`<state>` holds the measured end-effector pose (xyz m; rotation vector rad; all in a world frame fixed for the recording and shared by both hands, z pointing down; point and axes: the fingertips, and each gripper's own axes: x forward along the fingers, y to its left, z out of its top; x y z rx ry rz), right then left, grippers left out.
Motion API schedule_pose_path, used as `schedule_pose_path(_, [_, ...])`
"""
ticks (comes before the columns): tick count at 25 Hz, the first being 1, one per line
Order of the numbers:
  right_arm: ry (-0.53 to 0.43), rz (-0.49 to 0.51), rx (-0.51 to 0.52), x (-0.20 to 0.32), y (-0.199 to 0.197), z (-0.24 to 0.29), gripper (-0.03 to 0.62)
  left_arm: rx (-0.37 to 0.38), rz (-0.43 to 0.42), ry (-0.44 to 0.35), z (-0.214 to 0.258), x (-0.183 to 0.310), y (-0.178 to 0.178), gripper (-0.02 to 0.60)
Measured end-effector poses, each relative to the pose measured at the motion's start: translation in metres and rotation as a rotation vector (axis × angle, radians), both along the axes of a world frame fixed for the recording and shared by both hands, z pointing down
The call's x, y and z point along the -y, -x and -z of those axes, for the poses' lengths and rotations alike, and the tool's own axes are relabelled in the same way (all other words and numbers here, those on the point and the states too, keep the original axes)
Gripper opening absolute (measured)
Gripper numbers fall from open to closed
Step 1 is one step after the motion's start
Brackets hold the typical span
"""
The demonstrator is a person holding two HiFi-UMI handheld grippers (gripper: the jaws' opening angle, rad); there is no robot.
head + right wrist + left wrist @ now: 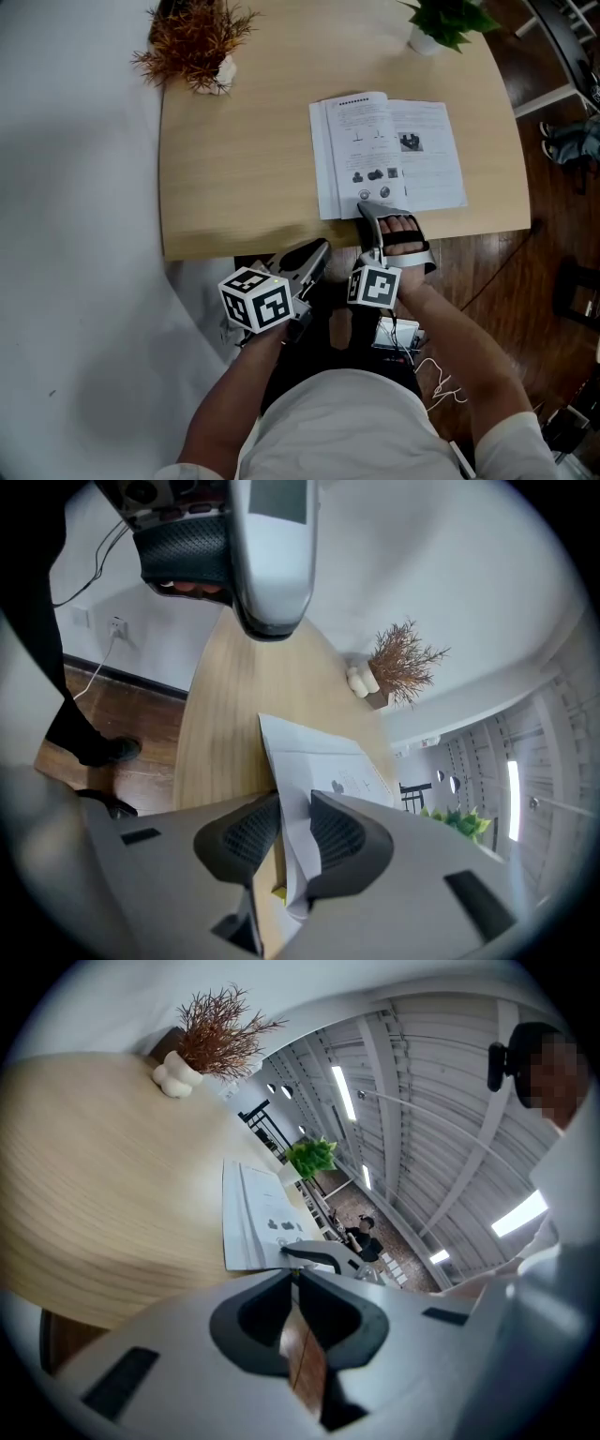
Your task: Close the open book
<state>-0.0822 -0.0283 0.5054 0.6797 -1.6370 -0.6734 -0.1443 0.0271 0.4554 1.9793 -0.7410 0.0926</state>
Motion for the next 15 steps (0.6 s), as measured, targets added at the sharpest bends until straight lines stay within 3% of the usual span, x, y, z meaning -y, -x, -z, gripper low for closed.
schedule_pose_path(8, [-0.004,-0.087,0.112,0.002,-0.003,0.018,0.014,0.003,-0.015,-0.007,0.003,-0.004,0.003,0.0])
schedule_pose_path(15, [-0.005,-0.118,0.196,0.003,-0.009,0.028,0.011,0.017,-0.007,-0.013,0.006,-0.005,-0.005,0.0])
